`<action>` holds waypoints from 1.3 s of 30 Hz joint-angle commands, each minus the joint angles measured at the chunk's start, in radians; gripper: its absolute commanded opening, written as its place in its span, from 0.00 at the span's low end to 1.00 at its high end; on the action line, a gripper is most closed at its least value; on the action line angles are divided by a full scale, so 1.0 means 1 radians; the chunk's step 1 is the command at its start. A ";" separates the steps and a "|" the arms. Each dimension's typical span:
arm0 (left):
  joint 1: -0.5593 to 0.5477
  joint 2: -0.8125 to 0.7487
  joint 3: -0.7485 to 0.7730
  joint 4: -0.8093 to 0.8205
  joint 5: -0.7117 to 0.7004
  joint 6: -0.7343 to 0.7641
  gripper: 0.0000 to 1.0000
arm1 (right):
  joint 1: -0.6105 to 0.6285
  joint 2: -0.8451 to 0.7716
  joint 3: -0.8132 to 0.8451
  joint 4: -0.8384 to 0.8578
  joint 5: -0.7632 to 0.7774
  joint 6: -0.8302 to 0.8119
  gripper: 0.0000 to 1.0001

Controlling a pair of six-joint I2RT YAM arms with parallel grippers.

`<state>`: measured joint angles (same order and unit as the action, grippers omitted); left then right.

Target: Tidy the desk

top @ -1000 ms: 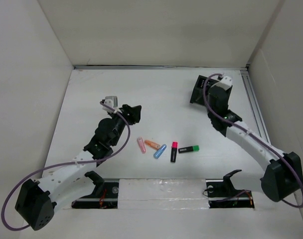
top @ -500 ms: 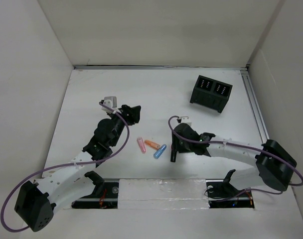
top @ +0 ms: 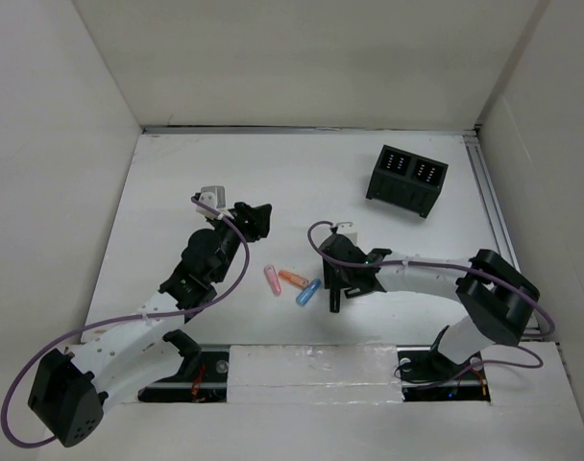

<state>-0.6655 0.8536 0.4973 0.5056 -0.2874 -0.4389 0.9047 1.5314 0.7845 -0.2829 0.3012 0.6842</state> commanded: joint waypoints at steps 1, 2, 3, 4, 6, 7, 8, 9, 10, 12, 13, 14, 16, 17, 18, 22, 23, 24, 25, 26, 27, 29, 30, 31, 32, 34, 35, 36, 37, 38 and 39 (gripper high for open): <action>0.003 -0.021 -0.008 0.031 0.010 -0.006 0.54 | 0.005 0.039 0.045 0.013 0.050 -0.009 0.50; 0.003 -0.024 -0.009 0.031 0.010 -0.006 0.54 | 0.005 0.050 0.045 0.013 0.052 -0.008 0.47; 0.003 -0.025 -0.008 0.028 0.008 -0.006 0.54 | 0.005 0.062 0.045 0.013 0.053 -0.005 0.41; 0.003 -0.033 -0.009 0.028 0.005 -0.004 0.54 | 0.005 0.064 0.044 0.014 0.052 -0.002 0.34; 0.003 -0.036 -0.011 0.028 0.001 -0.003 0.54 | 0.005 0.065 0.039 0.013 0.053 0.003 0.25; 0.003 -0.039 -0.012 0.027 -0.001 -0.003 0.54 | 0.005 0.052 0.039 0.014 0.055 0.008 0.23; 0.003 -0.039 -0.011 0.027 -0.006 -0.003 0.54 | 0.005 0.038 0.041 0.013 0.074 0.009 0.18; 0.003 -0.034 -0.011 0.027 -0.004 -0.001 0.55 | -0.018 -0.046 0.056 0.005 0.102 -0.012 0.16; 0.003 -0.034 -0.011 0.027 -0.004 -0.001 0.55 | -0.018 -0.047 0.056 0.005 0.102 -0.012 0.16; 0.003 -0.033 -0.011 0.027 -0.004 -0.003 0.54 | -0.084 -0.100 0.114 0.022 0.156 -0.063 0.16; 0.003 -0.033 -0.011 0.030 -0.002 -0.003 0.54 | -0.116 -0.156 0.130 0.037 0.157 -0.087 0.16; 0.003 -0.031 -0.013 0.030 -0.001 -0.003 0.54 | -0.154 -0.181 0.143 0.065 0.145 -0.107 0.17; 0.003 -0.027 -0.017 0.037 0.001 -0.004 0.55 | -0.288 -0.215 0.191 0.135 0.128 -0.161 0.18; 0.012 -0.024 -0.019 0.043 0.002 -0.006 0.54 | -0.334 -0.226 0.208 0.160 0.121 -0.170 0.19; 0.012 -0.021 -0.017 0.042 0.004 -0.011 0.54 | -0.422 -0.223 0.252 0.194 0.118 -0.182 0.19; 0.012 -0.027 -0.023 0.047 0.028 -0.014 0.54 | -0.593 -0.166 0.340 0.319 0.211 -0.202 0.18; 0.012 -0.030 -0.026 0.053 0.024 -0.014 0.54 | -0.618 -0.151 0.351 0.353 0.298 -0.213 0.18; 0.012 -0.033 -0.031 0.051 0.022 -0.015 0.54 | -0.644 -0.110 0.360 0.408 0.335 -0.231 0.18; 0.012 -0.034 -0.032 0.051 0.022 -0.017 0.54 | -0.705 -0.085 0.389 0.428 0.355 -0.241 0.18; 0.012 -0.036 -0.032 0.053 0.024 -0.017 0.54 | -0.734 -0.062 0.406 0.450 0.369 -0.247 0.18; 0.012 -0.037 -0.031 0.051 0.025 -0.017 0.54 | -0.763 0.003 0.427 0.471 0.369 -0.267 0.18; 0.012 -0.044 -0.032 0.051 0.031 -0.018 0.54 | -0.826 0.065 0.514 0.450 0.377 -0.284 0.17; 0.012 -0.045 -0.032 0.050 0.036 -0.018 0.54 | -0.839 0.088 0.533 0.450 0.387 -0.307 0.16; 0.012 -0.050 -0.032 0.051 0.034 -0.018 0.54 | -0.849 0.120 0.550 0.456 0.397 -0.317 0.16; 0.012 -0.050 -0.034 0.050 0.033 -0.018 0.54 | -0.860 0.131 0.565 0.464 0.398 -0.328 0.16; 0.012 -0.050 -0.036 0.051 0.030 -0.018 0.54 | -0.880 0.151 0.559 0.519 0.410 -0.368 0.16; 0.012 -0.050 -0.036 0.051 0.030 -0.018 0.54 | -0.880 0.151 0.559 0.519 0.415 -0.368 0.16; 0.012 -0.045 -0.034 0.053 0.030 -0.018 0.54 | -0.880 0.159 0.564 0.522 0.421 -0.391 0.17; 0.012 -0.042 -0.034 0.051 0.031 -0.017 0.54 | -0.868 0.165 0.562 0.527 0.437 -0.402 0.17; 0.012 -0.039 -0.032 0.053 0.033 -0.018 0.54 | -0.859 0.176 0.556 0.531 0.469 -0.410 0.18; 0.012 -0.036 -0.031 0.053 0.034 -0.018 0.54 | -0.840 0.182 0.538 0.548 0.480 -0.429 0.19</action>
<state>-0.6590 0.8219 0.4706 0.5068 -0.2642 -0.4534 0.0284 1.7172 1.2945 0.1505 0.7097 0.3252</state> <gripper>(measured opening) 0.544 0.354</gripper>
